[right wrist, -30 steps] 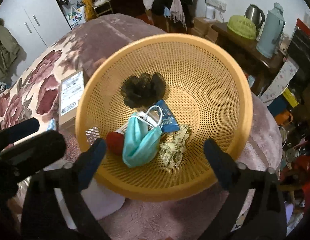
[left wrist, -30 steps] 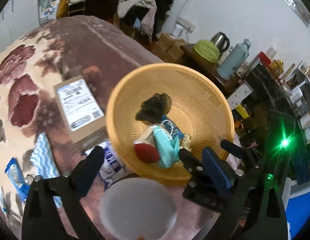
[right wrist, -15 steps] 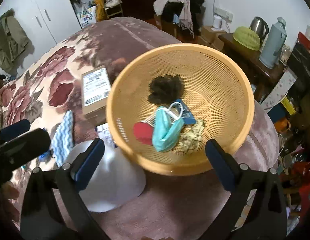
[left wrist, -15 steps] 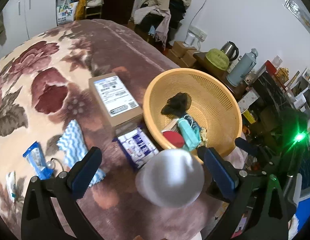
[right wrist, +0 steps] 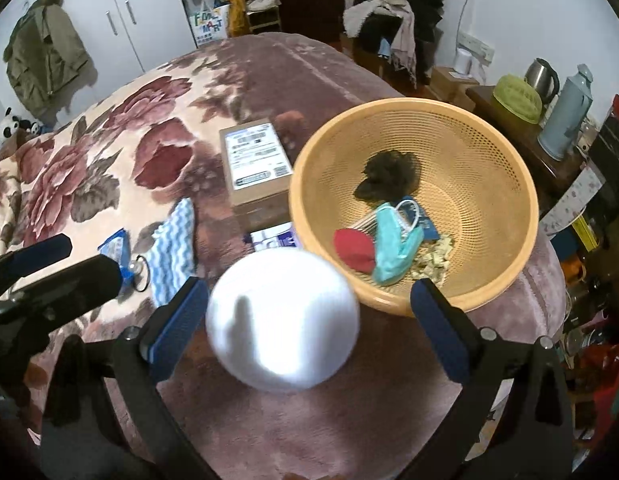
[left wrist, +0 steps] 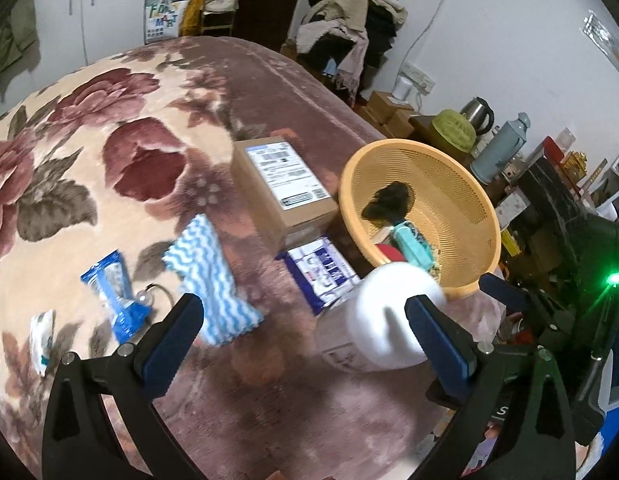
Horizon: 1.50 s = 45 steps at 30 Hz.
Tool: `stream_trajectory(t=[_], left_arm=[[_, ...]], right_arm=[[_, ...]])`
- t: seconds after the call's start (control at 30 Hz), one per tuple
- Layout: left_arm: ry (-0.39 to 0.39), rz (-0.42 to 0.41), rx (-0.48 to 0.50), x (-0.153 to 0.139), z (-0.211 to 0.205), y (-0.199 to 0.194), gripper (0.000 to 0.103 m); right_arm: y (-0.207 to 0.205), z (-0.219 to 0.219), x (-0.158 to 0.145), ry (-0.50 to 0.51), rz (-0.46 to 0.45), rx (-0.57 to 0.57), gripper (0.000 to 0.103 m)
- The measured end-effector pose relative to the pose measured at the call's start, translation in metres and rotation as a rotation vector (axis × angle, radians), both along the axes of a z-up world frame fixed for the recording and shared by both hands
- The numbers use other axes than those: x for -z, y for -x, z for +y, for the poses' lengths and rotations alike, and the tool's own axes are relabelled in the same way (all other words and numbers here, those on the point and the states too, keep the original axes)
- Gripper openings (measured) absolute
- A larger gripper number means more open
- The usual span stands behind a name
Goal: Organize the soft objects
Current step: 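Move both open tools back over the blanket toward the remaining packs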
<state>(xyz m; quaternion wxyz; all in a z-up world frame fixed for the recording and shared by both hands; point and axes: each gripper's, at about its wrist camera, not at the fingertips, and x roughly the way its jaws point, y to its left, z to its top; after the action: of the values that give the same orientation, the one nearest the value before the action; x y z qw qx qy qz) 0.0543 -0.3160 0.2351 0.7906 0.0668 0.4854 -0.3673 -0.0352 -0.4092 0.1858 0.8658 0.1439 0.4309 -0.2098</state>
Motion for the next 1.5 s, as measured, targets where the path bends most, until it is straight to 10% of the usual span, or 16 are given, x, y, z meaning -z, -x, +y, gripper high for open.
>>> stream_trajectory(t=[1.5], left_arm=[[-0.102, 0.042, -0.193, 0.073, 0.184, 0.010, 0.102]], right_arm=[[-0.017, 0.169, 0.064, -0.025, 0.100, -0.246, 0.103]])
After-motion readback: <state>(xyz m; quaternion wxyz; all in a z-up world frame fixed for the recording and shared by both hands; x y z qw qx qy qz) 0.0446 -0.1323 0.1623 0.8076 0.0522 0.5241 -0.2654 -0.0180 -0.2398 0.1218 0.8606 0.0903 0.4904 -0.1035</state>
